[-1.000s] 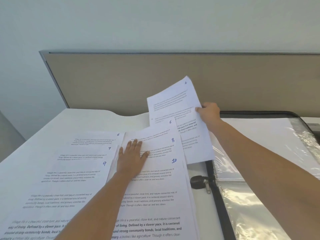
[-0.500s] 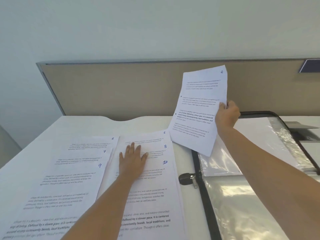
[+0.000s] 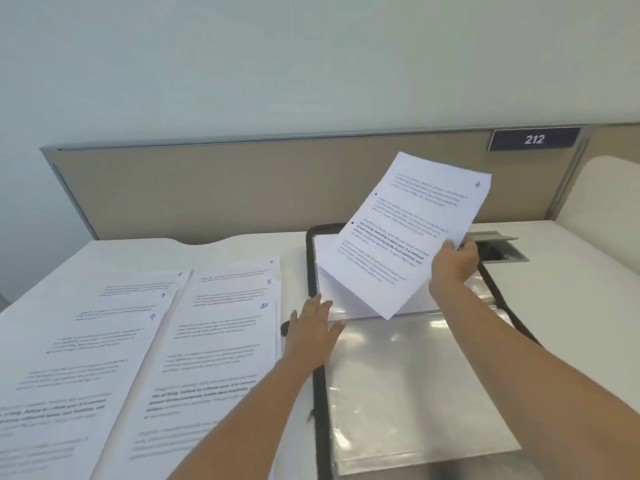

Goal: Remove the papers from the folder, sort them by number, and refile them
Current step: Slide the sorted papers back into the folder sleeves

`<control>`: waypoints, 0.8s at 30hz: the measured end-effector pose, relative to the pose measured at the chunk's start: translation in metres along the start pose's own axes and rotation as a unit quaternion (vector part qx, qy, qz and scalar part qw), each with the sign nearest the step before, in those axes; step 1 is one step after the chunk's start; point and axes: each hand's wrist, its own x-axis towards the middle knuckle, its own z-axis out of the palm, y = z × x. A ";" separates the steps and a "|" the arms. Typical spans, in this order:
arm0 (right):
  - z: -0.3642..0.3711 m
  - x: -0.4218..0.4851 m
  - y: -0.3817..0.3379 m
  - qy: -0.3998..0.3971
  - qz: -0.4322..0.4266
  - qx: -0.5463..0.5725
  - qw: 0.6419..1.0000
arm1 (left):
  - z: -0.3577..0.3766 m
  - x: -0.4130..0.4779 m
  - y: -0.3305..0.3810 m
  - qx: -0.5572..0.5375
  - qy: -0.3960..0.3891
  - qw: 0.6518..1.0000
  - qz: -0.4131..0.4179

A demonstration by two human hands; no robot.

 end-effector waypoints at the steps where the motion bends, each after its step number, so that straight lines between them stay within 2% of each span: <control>1: -0.016 0.003 0.005 -0.001 0.034 0.005 0.999 | 0.005 -0.003 0.013 0.007 -0.009 1.000 0.005; 4: -0.064 0.017 0.024 -0.003 0.117 0.022 0.993 | 0.021 -0.013 0.049 0.011 -0.040 0.999 0.005; 7: -0.110 0.032 0.037 -0.013 0.147 -0.016 0.989 | 0.040 -0.025 0.081 0.013 -0.066 0.998 -0.008; 10: -0.150 0.044 0.044 -0.076 0.137 -0.101 0.982 | 0.057 -0.033 0.107 0.039 -0.082 0.996 -0.026; 15: -0.206 0.068 0.054 -0.183 0.101 -0.211 0.955 | 0.076 -0.041 0.145 0.035 -0.045 0.995 -0.076; 17: -0.222 0.077 0.057 -0.209 0.059 -0.255 0.942 | 0.083 -0.045 0.156 0.045 -0.035 0.994 -0.096; 21: -0.240 0.087 0.059 -0.213 -0.143 -0.386 0.886 | 0.095 -0.054 0.174 0.062 -0.038 0.991 -0.108; 22: -0.242 0.088 0.058 -0.231 -0.199 -0.398 0.865 | 0.097 -0.056 0.177 0.065 -0.040 0.991 -0.109; 24: -0.243 0.088 0.058 -0.321 -0.284 -0.388 0.816 | 0.100 -0.059 0.183 0.066 -0.042 0.991 -0.112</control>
